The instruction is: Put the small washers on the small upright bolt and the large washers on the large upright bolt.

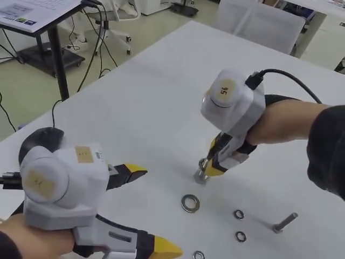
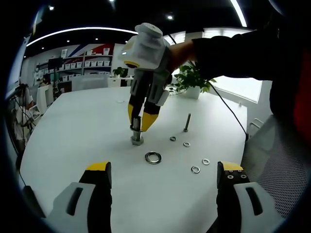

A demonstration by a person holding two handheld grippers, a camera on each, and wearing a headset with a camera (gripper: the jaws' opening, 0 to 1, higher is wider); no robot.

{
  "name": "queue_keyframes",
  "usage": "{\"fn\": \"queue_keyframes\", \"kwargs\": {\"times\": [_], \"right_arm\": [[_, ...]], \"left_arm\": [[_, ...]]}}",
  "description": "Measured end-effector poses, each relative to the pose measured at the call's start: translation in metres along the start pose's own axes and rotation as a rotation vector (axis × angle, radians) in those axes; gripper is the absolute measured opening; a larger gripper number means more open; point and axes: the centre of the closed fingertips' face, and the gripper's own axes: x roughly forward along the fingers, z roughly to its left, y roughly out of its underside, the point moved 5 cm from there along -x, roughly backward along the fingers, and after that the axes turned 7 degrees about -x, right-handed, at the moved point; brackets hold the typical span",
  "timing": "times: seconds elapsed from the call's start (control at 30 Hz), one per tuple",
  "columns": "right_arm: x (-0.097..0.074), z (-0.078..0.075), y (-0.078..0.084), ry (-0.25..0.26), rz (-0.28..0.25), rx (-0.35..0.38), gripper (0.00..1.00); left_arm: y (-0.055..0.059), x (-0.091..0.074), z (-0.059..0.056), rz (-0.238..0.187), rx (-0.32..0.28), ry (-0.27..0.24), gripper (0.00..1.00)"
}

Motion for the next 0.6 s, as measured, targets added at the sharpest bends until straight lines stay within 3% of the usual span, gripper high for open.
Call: {"fn": "queue_keyframes", "kwargs": {"times": [0.6], "right_arm": [[0.028,0.003,0.003,-0.028,0.022,0.013,0.24]], "left_arm": [[0.005,-0.001,-0.003,0.0,-0.007,-0.003,0.89]]}}
